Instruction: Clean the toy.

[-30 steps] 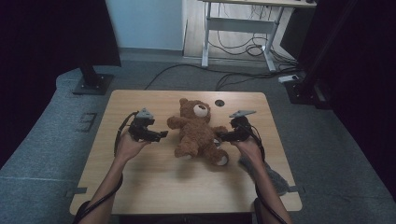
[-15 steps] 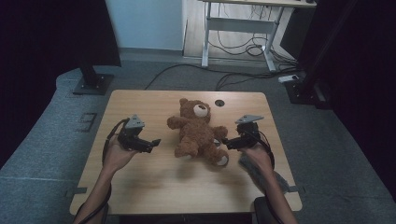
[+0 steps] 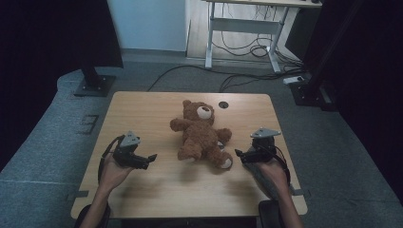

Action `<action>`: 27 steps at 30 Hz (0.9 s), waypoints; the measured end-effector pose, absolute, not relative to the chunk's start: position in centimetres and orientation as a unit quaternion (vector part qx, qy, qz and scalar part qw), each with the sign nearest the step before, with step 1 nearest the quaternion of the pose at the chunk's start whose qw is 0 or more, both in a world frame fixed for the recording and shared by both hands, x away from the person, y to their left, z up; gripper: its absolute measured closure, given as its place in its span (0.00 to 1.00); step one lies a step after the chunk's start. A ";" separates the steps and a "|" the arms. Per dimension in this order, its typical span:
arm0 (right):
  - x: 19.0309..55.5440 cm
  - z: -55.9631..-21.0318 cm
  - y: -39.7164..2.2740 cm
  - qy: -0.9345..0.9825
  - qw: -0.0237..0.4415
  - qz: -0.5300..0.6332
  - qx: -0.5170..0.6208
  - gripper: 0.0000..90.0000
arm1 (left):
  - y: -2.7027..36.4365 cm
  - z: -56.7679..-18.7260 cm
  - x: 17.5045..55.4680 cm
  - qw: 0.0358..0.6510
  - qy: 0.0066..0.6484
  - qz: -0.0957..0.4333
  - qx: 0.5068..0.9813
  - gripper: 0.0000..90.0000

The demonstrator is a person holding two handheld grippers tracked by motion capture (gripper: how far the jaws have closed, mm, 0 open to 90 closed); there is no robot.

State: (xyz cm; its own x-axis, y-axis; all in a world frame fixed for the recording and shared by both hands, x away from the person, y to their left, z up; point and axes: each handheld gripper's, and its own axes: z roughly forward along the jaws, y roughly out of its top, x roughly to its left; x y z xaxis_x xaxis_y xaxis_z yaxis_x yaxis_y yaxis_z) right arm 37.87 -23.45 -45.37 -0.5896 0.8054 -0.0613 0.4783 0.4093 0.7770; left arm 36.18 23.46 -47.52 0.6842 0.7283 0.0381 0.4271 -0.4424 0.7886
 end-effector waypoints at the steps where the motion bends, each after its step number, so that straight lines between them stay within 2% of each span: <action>1: 37.7 -45.7 -23.7 0.809 0.219 0.371 0.400 0.00 | 23.6 -48.1 36.0 0.394 0.351 0.187 0.828 0.00; 14: 36.2 -51.0 -26.5 0.796 0.199 0.358 0.447 0.00 | 23.7 -53.3 35.5 0.370 0.362 0.163 0.840 0.00; 23: 36.4 -55.3 -26.8 0.811 0.179 0.319 0.456 0.00 | 22.9 -54.8 35.8 0.324 0.368 0.154 0.858 0.00; 27: 36.4 -55.3 -26.9 0.808 0.184 0.322 0.458 0.00 | 22.8 -54.9 36.0 0.323 0.384 0.140 0.853 0.00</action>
